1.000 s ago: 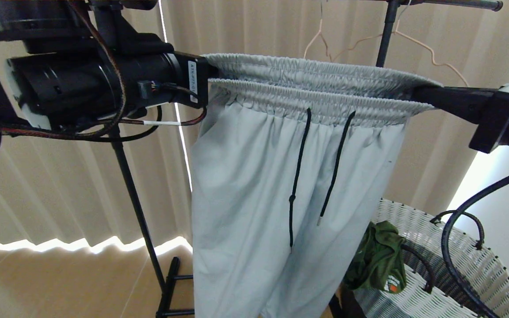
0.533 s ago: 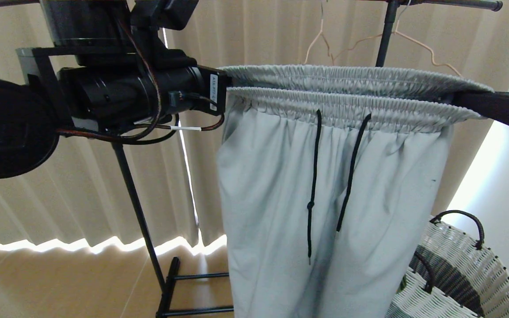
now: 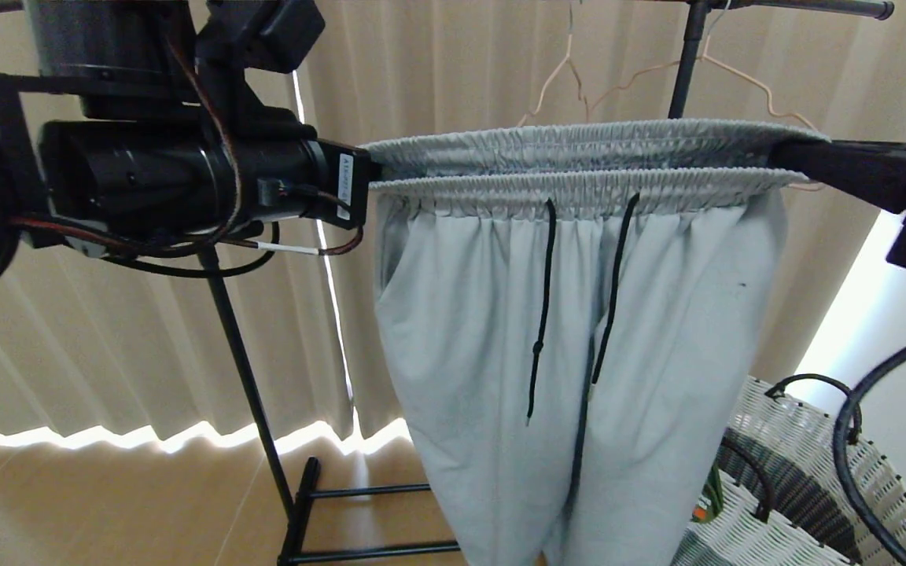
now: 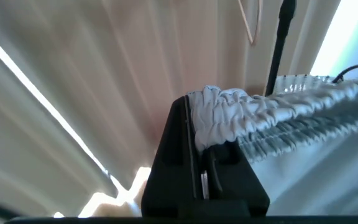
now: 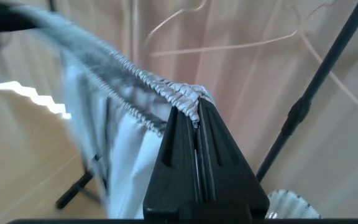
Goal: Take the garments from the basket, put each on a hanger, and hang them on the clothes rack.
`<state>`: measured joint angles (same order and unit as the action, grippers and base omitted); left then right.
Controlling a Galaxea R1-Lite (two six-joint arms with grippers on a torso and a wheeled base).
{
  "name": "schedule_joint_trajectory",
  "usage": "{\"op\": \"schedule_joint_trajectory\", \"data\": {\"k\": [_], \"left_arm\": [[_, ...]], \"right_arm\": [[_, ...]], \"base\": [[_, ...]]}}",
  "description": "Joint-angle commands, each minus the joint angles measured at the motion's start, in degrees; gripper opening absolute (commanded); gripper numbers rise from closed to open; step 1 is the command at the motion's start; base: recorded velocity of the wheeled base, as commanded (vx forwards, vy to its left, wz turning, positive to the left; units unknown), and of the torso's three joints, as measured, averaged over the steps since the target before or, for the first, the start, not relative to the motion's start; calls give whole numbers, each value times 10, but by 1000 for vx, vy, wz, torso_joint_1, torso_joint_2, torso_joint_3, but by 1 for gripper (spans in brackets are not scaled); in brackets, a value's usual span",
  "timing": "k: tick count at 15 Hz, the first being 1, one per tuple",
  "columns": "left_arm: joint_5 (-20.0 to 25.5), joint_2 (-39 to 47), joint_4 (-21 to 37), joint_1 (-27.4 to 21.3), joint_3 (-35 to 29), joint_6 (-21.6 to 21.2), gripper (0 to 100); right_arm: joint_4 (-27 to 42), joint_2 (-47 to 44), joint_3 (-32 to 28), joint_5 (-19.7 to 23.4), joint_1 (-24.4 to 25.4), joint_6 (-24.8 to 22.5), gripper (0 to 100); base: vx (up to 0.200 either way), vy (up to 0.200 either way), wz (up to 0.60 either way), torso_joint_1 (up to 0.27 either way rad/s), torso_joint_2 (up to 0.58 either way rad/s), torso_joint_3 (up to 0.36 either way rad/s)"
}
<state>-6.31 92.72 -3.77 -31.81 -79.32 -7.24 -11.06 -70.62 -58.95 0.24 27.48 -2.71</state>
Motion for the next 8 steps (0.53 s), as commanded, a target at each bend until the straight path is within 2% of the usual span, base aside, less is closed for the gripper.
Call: {"op": "schedule_joint_trajectory", "data": {"k": [1,3,8], "left_arm": [[3,-44,14,2,18,2,0],[7,-78,36,-5,51,0,0],[89,-132,91,-11,66,0,0]], "right_arm": [[-34,-73,-32,-1,-12,2,0],[-84,-123,-58,4,-13,2,0],[-176,-189,-73,7,-13,5,0]], "base": [[0,0,0,0,0,0],[0,0,0,0,0,0],[0,0,0,0,0,0]]}}
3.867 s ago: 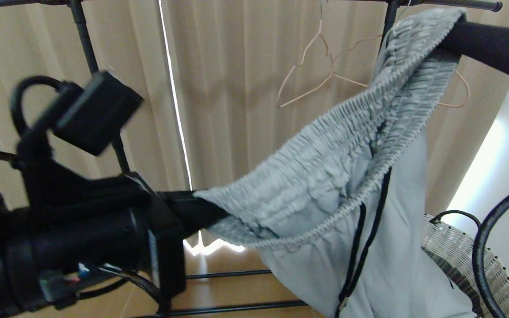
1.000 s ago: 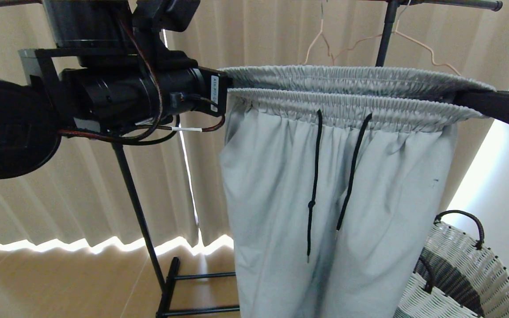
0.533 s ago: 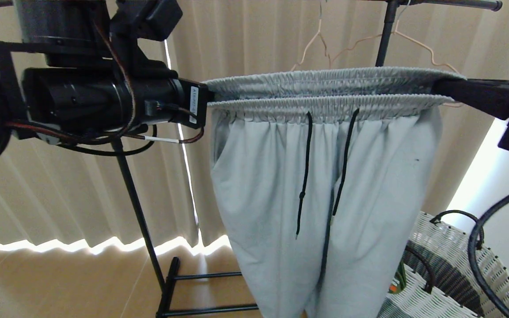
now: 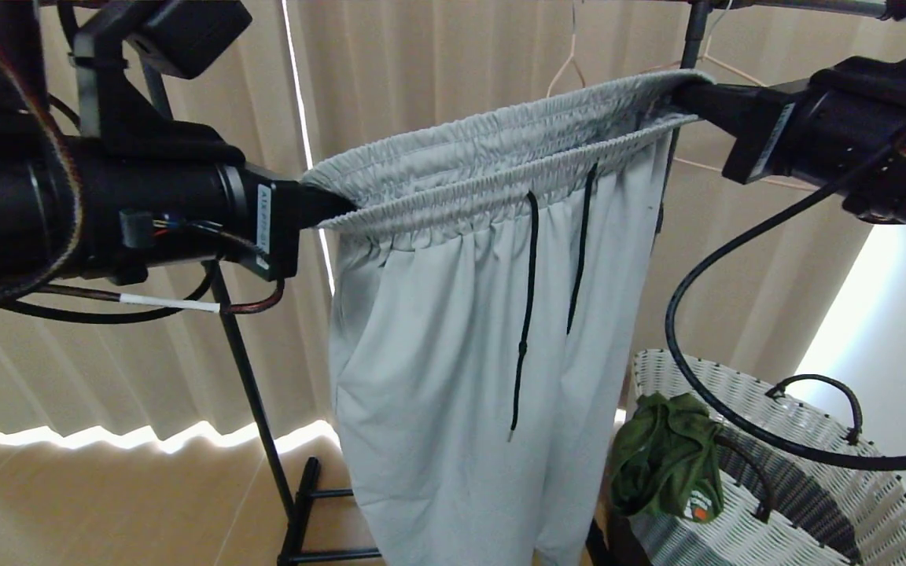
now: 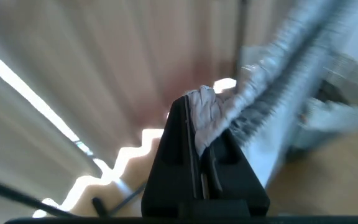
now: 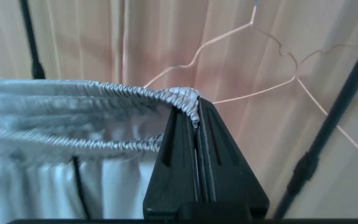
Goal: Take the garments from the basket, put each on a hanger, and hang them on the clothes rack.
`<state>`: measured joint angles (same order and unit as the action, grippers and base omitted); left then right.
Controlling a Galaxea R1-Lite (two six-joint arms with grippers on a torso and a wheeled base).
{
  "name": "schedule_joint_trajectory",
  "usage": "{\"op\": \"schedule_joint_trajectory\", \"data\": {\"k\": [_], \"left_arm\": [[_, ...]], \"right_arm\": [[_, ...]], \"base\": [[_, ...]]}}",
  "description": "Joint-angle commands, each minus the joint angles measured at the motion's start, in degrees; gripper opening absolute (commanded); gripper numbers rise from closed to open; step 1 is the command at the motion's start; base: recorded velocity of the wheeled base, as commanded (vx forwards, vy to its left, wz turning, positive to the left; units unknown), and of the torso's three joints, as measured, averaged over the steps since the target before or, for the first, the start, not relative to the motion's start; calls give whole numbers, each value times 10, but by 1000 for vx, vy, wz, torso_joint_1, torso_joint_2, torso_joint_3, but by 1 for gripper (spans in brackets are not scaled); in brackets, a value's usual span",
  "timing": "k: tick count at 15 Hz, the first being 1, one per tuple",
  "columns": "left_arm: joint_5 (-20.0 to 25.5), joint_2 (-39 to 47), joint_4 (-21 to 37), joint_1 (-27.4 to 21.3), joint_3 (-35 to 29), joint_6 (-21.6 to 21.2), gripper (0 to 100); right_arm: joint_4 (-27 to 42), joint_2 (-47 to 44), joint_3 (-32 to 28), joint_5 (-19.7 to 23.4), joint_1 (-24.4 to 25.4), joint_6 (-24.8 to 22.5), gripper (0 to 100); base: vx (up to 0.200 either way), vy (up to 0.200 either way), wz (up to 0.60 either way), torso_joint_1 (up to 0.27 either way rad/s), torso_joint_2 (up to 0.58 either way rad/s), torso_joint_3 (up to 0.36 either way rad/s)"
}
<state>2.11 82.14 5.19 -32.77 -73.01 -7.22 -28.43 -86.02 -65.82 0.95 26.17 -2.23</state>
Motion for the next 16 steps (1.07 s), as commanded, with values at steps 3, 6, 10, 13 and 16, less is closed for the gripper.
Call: {"op": "schedule_joint_trajectory", "data": {"k": [3,6,10,13,16], "left_arm": [[13,-33,12,-9,2,-3,0],[12,-31,12,-10,2,-3,0],[11,-24,7,-7,-3,-7,0],[-30,17,-17,-5,-32,-9,0],[-53,60,-78,-1,-36,-9,0]], "right_arm": [[-11,-42,-7,0,0,0,0],[-11,-40,-5,-1,0,0,0],[5,-24,-2,-8,0,-2,0],[59,18,-5,-8,-1,-2,0],[107,77,8,-8,-1,-2,0]], "base": [[0,0,0,0,0,0],[0,0,0,0,0,0],[0,0,0,0,0,0],[0,0,0,0,0,0],[0,0,0,0,0,0]]}}
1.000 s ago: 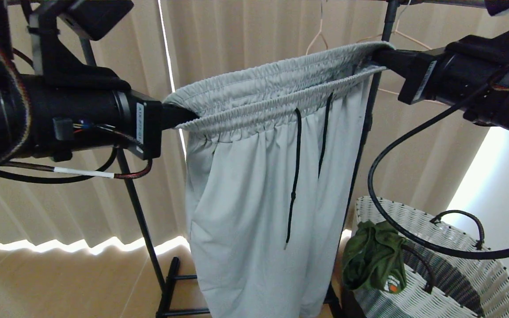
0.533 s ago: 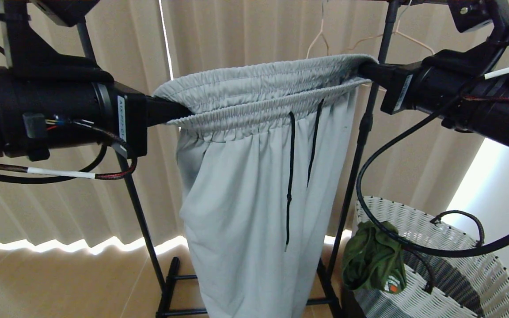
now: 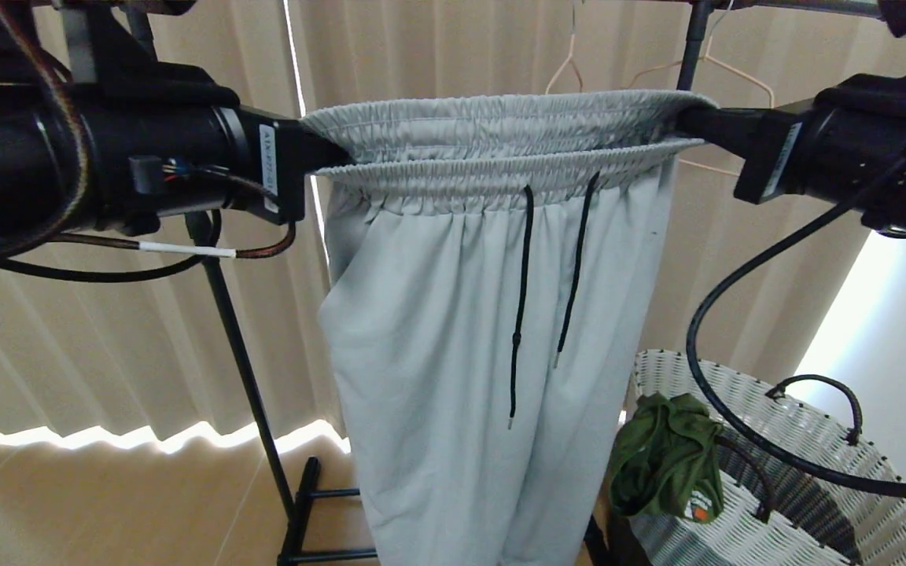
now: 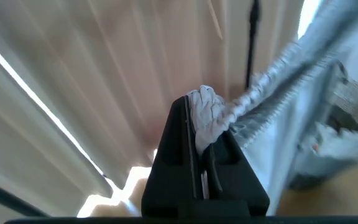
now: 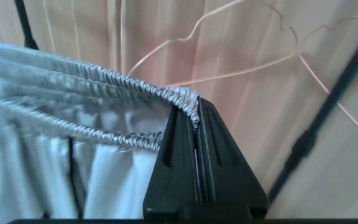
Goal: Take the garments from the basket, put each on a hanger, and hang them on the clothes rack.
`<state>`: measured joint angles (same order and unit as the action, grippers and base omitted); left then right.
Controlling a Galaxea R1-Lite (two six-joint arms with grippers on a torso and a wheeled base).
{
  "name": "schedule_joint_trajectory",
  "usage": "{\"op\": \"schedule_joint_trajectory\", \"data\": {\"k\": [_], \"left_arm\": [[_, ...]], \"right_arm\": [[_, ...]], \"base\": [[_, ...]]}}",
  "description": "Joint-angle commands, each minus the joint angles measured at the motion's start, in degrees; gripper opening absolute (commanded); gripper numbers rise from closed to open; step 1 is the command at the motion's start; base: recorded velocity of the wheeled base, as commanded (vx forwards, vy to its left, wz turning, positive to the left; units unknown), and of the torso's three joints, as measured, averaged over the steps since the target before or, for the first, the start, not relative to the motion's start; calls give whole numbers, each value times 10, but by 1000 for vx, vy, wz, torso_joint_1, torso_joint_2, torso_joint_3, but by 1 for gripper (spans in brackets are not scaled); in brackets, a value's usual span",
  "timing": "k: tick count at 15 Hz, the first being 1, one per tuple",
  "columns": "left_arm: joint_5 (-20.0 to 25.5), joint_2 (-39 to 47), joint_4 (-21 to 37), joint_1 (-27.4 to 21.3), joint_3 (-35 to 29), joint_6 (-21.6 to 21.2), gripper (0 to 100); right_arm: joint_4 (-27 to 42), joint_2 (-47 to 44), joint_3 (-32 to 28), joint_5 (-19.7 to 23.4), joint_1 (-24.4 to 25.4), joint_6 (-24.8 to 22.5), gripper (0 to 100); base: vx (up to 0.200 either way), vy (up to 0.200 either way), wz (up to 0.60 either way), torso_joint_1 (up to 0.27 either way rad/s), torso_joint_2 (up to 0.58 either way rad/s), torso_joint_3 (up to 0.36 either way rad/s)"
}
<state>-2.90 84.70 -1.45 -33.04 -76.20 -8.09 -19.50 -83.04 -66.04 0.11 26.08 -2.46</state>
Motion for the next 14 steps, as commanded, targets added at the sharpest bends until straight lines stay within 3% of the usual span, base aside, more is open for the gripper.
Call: {"op": "schedule_joint_trajectory", "data": {"k": [1,4,14], "left_arm": [[-3,41,-22,2,-5,0,0],[-8,57,-37,2,-23,0,0],[-25,55,-34,3,-10,-1,0]], "right_arm": [[31,61,15,2,0,0,0],[67,104,62,2,1,0,0],[61,90,71,2,2,1,0]], "base": [[0,0,0,0,0,0],[0,0,0,0,0,0],[0,0,0,0,0,0]]}}
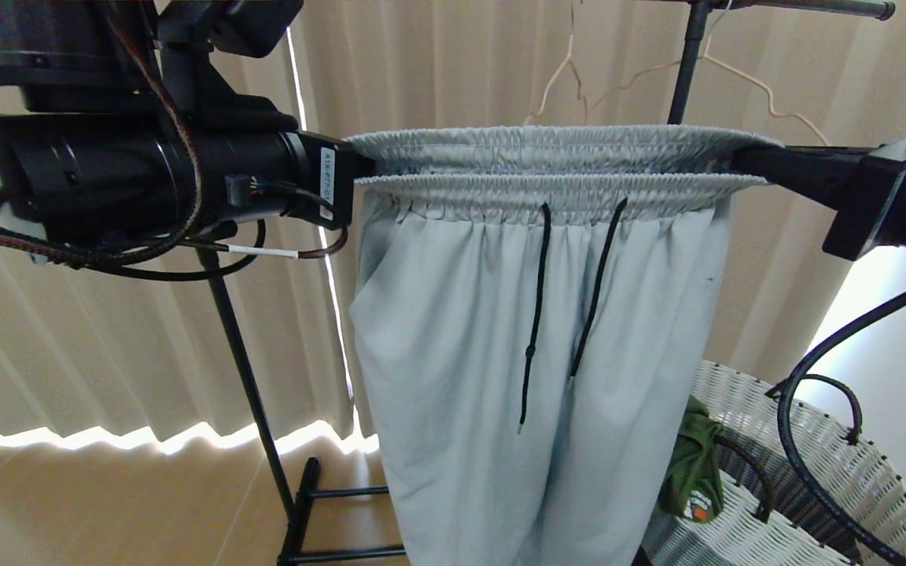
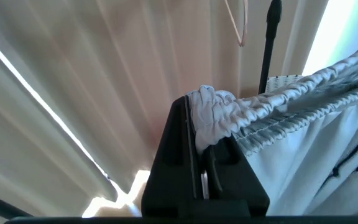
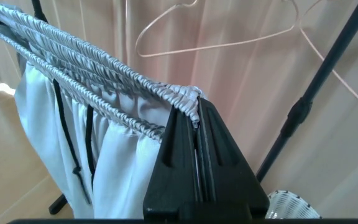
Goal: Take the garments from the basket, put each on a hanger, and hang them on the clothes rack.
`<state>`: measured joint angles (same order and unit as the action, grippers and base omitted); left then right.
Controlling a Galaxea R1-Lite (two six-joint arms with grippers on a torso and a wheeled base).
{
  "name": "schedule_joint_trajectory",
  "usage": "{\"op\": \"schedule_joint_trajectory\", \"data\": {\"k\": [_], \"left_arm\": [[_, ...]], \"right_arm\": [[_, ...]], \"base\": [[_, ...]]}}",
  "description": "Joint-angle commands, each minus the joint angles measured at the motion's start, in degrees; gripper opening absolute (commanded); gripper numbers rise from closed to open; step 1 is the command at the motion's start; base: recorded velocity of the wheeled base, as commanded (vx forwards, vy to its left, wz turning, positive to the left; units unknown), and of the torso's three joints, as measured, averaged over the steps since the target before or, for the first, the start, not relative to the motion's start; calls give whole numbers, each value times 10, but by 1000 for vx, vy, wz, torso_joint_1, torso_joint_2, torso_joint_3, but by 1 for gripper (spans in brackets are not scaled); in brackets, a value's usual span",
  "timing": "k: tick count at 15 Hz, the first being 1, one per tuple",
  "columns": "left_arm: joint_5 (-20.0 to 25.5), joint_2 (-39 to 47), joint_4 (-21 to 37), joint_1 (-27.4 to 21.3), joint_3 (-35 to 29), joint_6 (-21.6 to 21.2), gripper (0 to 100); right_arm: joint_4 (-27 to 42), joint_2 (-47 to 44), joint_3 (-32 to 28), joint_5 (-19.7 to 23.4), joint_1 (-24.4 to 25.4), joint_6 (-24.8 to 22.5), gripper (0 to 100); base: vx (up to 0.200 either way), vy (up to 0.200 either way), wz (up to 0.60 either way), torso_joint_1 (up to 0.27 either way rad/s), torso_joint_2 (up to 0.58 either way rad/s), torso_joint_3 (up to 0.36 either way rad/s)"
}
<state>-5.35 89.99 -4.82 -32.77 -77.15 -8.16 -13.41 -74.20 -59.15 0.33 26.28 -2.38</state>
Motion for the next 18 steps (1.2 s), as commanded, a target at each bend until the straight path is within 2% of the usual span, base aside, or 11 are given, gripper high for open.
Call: {"op": "schedule_joint_trajectory", "data": {"k": [1,3,6,9,11,12,15,18], "left_arm": [[0,12,-1,0,-5,0,0],[0,19,-1,0,-15,1,0],[-1,55,0,2,-63,1,0],[-1,97,1,2,-110,1,0],[-1,110,2,-2,-126,1,0],[-1,113,3,-3,-133,0,0],[-1,111,10,-1,-134,1,0],[-1,98,11,2,-124,2,0]], "right_arm": [[1,6,11,2,0,1,0],[3,20,24,2,2,1,0],[8,59,48,2,20,1,0],[11,108,105,8,71,0,0],[6,122,127,11,126,0,0],[4,122,130,23,138,0,0],[1,122,135,51,140,0,0],[1,114,127,49,134,-1,0]], "base": [[0,0,0,0,0,0],[0,0,0,0,0,0],[0,0,0,0,0,0],[0,0,0,0,0,0],[0,0,0,0,0,0],[0,0,0,0,0,0],[0,0,0,0,0,0],[0,0,0,0,0,0]]}}
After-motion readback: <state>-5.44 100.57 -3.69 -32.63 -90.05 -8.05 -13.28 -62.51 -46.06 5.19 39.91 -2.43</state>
